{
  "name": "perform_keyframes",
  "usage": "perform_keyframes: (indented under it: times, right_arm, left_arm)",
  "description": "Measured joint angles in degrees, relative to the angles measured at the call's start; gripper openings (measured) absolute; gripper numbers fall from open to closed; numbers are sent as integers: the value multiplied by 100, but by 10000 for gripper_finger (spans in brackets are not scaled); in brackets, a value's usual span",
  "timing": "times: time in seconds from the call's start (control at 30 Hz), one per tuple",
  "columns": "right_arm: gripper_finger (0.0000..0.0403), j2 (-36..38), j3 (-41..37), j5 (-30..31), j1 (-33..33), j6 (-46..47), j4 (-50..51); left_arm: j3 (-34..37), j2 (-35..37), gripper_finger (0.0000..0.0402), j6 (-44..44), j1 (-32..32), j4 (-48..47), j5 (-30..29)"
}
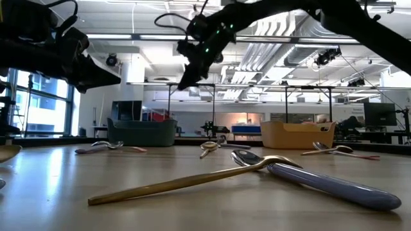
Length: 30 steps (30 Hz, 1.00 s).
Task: Sort silverware by color (type)
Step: Put the center orange spoon into the orange bin
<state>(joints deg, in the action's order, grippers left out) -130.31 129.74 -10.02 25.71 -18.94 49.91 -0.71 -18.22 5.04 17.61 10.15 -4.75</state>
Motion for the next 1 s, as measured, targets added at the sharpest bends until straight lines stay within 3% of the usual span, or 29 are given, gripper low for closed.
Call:
perform_keyframes:
  times: [0.13,0.27,0.5,0.63,0.87,1.0]
  right_arm:
    - [3,252,-232,108,-298,215,891]
    - [3,781,-1030,121,-735,691,837]
    - [2,2487,-4028,406,-1663,2337,-748]
    - [2,3528,-5217,927,-2433,3850,-793]
    - [1,4438,-5727,936,-3181,5993,-237]
    - [1,4748,-5666,903,-4123,7595,341]
  left_arm:
    - [0,0,0,-86,0,7,-2]
    - [0,0,0,-258,0,156,-30]
    - [-2,0,0,-235,-2,382,-34]
    - [-2,0,0,-171,-2,400,-37]
    - [-2,2,0,-228,0,701,-92]
    - [-2,0,0,-229,-2,741,-171]
